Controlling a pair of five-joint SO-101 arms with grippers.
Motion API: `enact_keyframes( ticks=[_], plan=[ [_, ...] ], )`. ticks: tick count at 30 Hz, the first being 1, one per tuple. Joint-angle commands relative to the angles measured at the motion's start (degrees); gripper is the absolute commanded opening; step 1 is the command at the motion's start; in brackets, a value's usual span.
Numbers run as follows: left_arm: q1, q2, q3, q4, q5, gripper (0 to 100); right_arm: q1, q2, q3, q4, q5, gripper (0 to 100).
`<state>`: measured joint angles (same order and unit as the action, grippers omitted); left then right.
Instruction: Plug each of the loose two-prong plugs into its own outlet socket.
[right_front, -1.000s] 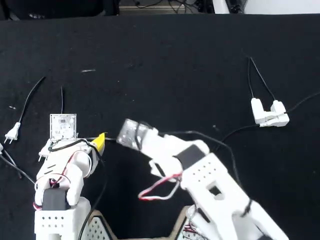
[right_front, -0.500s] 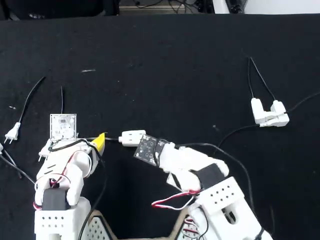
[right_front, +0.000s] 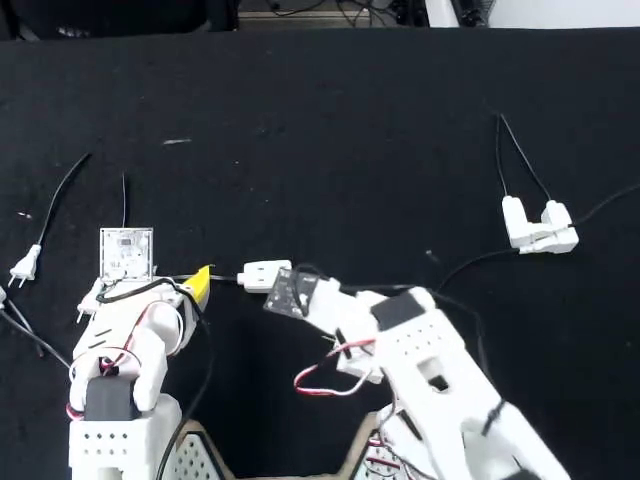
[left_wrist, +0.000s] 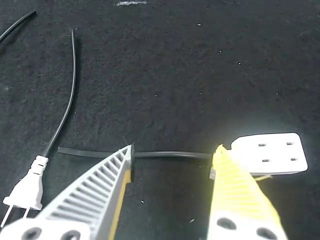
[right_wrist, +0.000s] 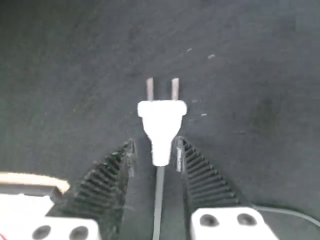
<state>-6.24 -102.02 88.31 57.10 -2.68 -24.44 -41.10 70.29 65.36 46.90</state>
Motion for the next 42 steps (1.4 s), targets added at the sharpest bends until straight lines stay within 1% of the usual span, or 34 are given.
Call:
enact_keyframes(
  ticks=[1,7,12,14,16,17,19,21,24,25,27,29,31,33,35,37,40,42],
  plan=[
    [-0.66,-0.18,-0.57,-0.7,-0.18,26,0.79,5.58,-4.26,-2.46,1.76,11.7],
    [-0.66,-0.18,-0.57,-0.7,-0.26,26,0.79,13.32,-6.02,-9.76,1.76,11.7],
    [-0.66,-0.18,-0.57,-0.7,-0.35,26,0.79,19.47,-6.2,-13.54,1.85,11.3],
    [-0.66,-0.18,-0.57,-0.7,-0.35,26,0.79,20.79,-6.2,-14.07,1.93,8.2],
    [-0.66,-0.18,-0.57,-0.7,-0.35,26,0.79,20.44,-6.2,-13.89,3.16,0.4],
    [-0.66,-0.18,-0.57,-0.7,-0.35,26,0.79,19.82,-6.02,-13.71,3.52,2.1],
    [-0.66,-0.18,-0.57,-0.7,-0.44,26,0.88,17.71,-5.67,-13.45,3.52,0.9],
    [-0.66,-0.18,-0.57,-0.7,-0.44,26,0.88,14.64,-6.11,-10.9,3.52,1.0],
    [-0.66,-0.18,-0.75,-0.7,-0.44,26,0.35,8.04,-6.55,-9.05,2.99,1.0],
    [-0.66,-0.18,-0.75,-0.7,-0.35,26,-0.09,5.67,-6.64,-9.41,1.32,1.0],
    [-0.57,-0.18,-0.84,-0.7,-0.18,26,-2.55,1.8,-6.81,-12.22,-4.4,1.0],
    [-0.57,-0.18,-0.92,-0.7,-0.18,26,-6.86,-0.48,-6.64,-16.88,-10.37,1.0],
    [-0.57,-0.18,-0.92,-0.7,-0.09,26,-11.6,-0.31,-6.81,-21.98,-13.8,1.0],
    [-0.57,-0.26,-1.01,-0.7,1.23,26,-16.18,1.63,-7.08,-27.16,-15.38,1.0],
    [-0.57,-0.26,-2.15,-0.62,3.6,26,-19.25,4.88,-8.13,-31.38,-15.65,1.0],
    [-0.57,-0.26,-3.65,-0.35,5.54,26,-20.04,9.36,-10.42,-33.32,-15.65,1.0],
    [-0.57,-0.26,-4.62,-0.26,7.56,26,-20.13,16.66,-14.55,-33.58,-15.65,1.0],
    [-0.48,-0.26,-4.53,-0.26,8.0,26,-20.22,20.44,-16.75,-33.67,-17.85,1.0]
  ],
)
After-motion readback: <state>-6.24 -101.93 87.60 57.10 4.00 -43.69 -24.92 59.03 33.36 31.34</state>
